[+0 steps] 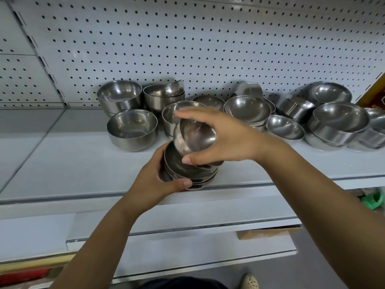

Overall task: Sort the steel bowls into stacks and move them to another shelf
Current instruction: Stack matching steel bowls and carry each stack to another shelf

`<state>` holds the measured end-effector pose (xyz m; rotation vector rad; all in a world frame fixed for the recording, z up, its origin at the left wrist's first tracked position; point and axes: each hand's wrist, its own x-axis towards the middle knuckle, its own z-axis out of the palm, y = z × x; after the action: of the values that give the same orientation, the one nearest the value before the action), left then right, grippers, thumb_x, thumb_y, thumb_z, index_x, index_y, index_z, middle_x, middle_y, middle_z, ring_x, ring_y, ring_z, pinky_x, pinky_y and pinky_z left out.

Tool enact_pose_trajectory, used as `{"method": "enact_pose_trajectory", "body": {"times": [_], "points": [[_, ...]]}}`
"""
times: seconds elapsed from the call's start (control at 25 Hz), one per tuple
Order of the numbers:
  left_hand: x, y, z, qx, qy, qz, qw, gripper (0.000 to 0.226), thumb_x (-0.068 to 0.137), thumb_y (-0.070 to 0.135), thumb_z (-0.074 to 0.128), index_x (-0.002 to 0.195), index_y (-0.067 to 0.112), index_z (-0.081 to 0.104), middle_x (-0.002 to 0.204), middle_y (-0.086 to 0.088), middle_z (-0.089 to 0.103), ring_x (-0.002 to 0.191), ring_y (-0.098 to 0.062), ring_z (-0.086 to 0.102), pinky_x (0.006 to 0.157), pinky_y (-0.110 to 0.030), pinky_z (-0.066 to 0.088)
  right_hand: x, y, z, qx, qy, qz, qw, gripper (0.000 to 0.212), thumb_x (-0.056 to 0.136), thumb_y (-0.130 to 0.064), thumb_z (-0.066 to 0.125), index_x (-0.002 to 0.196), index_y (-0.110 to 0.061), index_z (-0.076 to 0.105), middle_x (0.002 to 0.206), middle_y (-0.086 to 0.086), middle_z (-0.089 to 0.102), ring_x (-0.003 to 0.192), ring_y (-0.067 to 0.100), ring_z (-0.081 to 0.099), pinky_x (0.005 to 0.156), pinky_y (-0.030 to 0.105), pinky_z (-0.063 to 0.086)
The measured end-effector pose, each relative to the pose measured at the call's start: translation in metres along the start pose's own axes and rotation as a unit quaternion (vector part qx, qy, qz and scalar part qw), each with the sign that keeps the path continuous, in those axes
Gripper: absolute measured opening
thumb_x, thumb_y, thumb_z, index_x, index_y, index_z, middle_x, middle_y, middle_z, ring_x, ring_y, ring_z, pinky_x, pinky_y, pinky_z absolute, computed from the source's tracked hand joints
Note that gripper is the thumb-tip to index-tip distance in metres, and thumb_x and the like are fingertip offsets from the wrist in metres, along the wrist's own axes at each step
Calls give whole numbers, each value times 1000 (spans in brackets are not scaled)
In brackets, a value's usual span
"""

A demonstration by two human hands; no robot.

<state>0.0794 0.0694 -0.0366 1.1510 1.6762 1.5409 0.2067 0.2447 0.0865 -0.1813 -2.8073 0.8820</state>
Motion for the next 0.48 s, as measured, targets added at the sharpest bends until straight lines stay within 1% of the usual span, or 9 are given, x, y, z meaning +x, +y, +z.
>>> {"method": "enact_pose_trajectory", "body": {"times": [0.08,0.12,0.2,0.28,0.4,0.48], "points": [[-1,1,0,9,5,-6,1000,99,64,34,95,149,31,44,135,16,65,126,-5,62,98,-19,51,1,-3,4,-1,-22,4,1000,96,68,-44,93,152,-38,45,156,-21,41,145,-6,31,122,23,27],[-1,3,0,11,8,-7,1000,98,66,30,97,148,29,45,133,17,66,124,-4,62,95,-17,52,2,-3,6,0,-30,4,1000,99,68,-46,93,152,-40,43,155,-22,41,145,-6,32,122,24,29],[-1,5,2,6,16,-7,1000,94,65,22,94,146,25,47,128,20,68,120,-2,64,91,-13,51,5,-2,12,-9,-39,7,999,103,63,-54,92,152,-45,40,153,-23,42,144,-2,35,120,31,35],[-1,5,3,1,17,-7,1000,91,64,19,91,145,25,48,127,20,69,119,-1,65,90,-13,51,8,-1,16,-17,-44,13,999,104,59,-60,91,149,-46,42,154,-23,43,145,1,35,120,35,36],[-1,5,1,-1,13,-4,1000,90,64,20,91,144,26,49,128,17,69,121,-4,64,94,-17,52,7,2,20,13,-58,16,998,92,61,-59,90,144,-40,55,158,-23,40,147,-5,31,124,34,31],[-1,4,0,-4,9,1,1000,91,66,19,91,146,25,48,130,15,69,123,-6,64,99,-21,53,4,4,22,35,-55,13,998,82,69,-59,85,143,-37,58,160,-19,40,148,-7,30,125,34,29]]}}
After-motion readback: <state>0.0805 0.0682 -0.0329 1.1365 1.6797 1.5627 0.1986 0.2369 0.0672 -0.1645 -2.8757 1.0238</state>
